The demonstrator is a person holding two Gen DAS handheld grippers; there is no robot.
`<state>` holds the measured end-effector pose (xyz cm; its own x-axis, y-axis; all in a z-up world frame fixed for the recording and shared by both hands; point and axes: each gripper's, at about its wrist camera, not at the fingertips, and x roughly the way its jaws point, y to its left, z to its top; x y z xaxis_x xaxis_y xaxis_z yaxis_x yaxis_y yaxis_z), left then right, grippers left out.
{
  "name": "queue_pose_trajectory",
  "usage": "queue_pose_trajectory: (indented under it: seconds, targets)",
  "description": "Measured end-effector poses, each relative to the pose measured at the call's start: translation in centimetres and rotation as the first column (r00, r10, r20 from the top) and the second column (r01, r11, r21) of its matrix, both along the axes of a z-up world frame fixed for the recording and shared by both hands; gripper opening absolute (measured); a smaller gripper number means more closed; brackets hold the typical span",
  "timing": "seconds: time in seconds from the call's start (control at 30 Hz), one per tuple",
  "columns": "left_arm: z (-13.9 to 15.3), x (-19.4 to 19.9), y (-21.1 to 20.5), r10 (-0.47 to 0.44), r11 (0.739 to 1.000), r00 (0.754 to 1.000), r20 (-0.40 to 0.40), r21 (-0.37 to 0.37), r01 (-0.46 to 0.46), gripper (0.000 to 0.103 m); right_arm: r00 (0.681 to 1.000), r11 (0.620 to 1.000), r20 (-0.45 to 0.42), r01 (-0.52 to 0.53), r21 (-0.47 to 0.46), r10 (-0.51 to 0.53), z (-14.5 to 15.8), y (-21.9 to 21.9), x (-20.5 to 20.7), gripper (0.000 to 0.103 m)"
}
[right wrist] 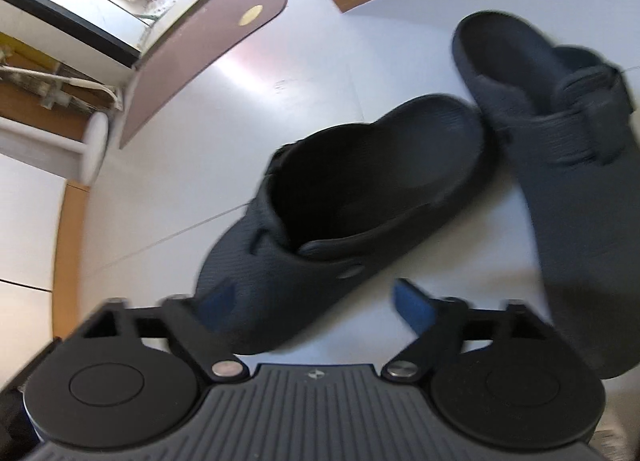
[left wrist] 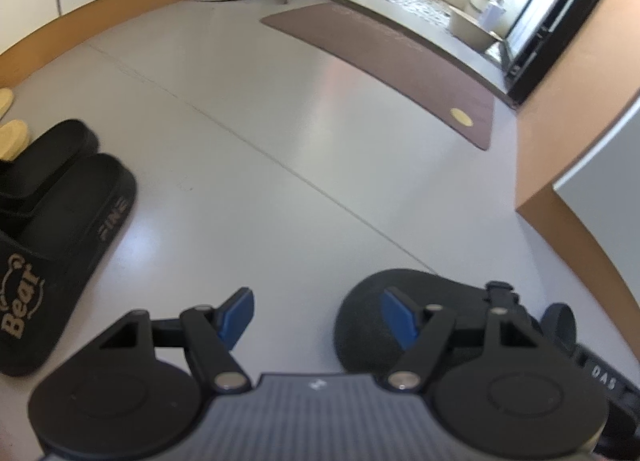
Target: Organize scattered shoes
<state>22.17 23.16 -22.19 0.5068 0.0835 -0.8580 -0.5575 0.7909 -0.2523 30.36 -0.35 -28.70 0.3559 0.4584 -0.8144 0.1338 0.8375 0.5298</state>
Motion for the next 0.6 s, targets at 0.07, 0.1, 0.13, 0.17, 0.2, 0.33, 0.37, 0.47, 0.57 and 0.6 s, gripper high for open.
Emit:
queue_pose_trajectory:
  seconds: [0.07,0.1,0.13,0.17,0.2,0.33,0.37,0.47,0.57,0.6]
  targets:
    - [-0.3,-0.1,0.2,0.005,1.000,1.000,-0.009,-0.005,-0.005,0.073,1.000,0.999,-0.003,0.019,-0.034,-0.019,-0.4,0.3,0.0,0.095]
    - [-0.4,-0.2,0.3,0.007,1.000,1.000,-0.014,-0.004,-0.007,0.073,0.999,0.998,-0.005,0.039,-0.044,-0.039,-0.6,0.2,0.0,0.095]
    - [-0.5,-0.2,0.3,0.010,1.000,1.000,-0.021,0.002,-0.010,0.073,0.998,0.997,-0.006,0.059,-0.054,-0.060,-0.7,0.2,0.0,0.095]
    - [-0.5,-0.2,0.4,0.012,1.000,1.000,-0.021,0.006,-0.012,0.073,0.998,0.996,0.000,0.063,-0.056,-0.063,-0.9,0.1,0.0,0.095]
    - [-0.4,-0.2,0.4,0.013,1.000,1.000,-0.019,0.007,-0.013,0.073,0.999,0.998,0.014,0.048,-0.049,-0.047,-0.9,0.0,0.1,0.093]
    - [-0.6,0.1,-0.2,-0.003,1.000,1.000,-0.024,0.012,0.004,0.073,0.997,0.999,0.071,-0.027,-0.039,0.030,-1.1,0.0,0.5,0.076]
    - [-0.7,0.2,-0.4,-0.009,1.000,1.000,-0.024,0.008,0.009,0.073,0.993,0.995,0.087,-0.070,-0.065,0.076,-0.7,0.3,0.7,0.071]
    - [-0.6,0.5,-0.9,-0.029,1.000,0.999,-0.023,0.007,0.029,0.073,0.978,0.976,0.113,-0.159,-0.150,0.177,0.4,1.0,1.2,0.065]
    - [-0.5,0.6,-1.2,-0.039,0.999,0.999,-0.030,0.026,0.040,0.073,0.960,0.951,0.128,-0.219,-0.217,0.250,1.2,0.9,1.4,0.062]
    - [-0.5,0.7,-1.2,-0.036,0.999,0.999,-0.030,0.026,0.036,0.073,0.955,0.945,0.130,-0.234,-0.227,0.268,1.3,0.7,1.3,0.061]
